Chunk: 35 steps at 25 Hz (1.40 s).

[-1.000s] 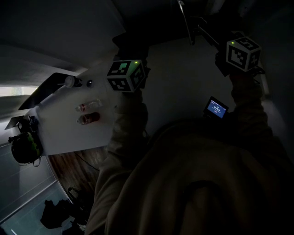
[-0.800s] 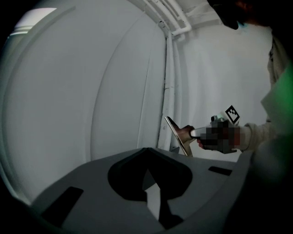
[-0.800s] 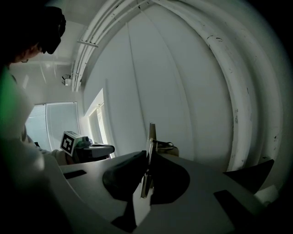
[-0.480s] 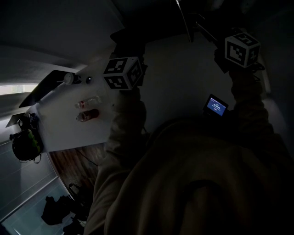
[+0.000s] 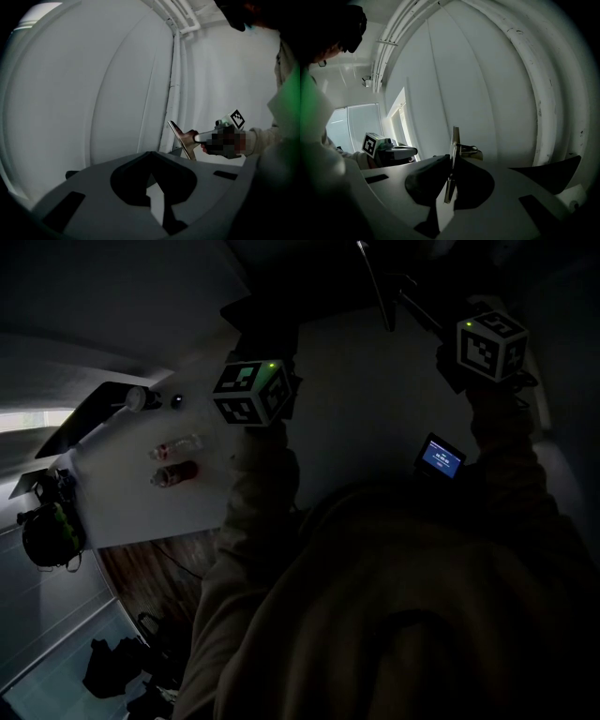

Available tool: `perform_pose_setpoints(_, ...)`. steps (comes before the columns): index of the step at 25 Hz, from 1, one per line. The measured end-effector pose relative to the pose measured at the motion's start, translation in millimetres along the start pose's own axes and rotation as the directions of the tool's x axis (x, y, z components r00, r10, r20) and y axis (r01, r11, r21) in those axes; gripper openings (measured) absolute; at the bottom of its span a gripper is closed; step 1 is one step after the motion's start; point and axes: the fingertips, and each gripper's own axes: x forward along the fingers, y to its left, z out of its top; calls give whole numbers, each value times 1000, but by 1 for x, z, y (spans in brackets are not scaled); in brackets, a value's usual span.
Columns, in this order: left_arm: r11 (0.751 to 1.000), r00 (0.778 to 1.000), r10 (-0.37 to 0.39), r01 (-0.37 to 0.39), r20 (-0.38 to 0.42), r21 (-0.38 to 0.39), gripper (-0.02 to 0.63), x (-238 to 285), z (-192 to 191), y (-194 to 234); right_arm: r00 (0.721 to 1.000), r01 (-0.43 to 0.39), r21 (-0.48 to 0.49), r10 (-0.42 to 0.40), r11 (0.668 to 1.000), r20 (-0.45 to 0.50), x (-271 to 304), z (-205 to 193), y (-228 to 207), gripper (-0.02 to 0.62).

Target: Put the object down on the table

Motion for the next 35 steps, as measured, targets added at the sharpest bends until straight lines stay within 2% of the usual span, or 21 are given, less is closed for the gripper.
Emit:
perform_pose_setpoints(16, 998, 999, -18, 16, -28, -56, 5, -1, -11, -6, 999, 6, 32, -5, 999, -53, 3, -12, 2, 38)
perform_pose_setpoints(35, 993, 996, -30, 20, -84, -120, 5, -6, -71, -5, 990, 30, 106, -15, 994, -141, 10, -77, 5, 38)
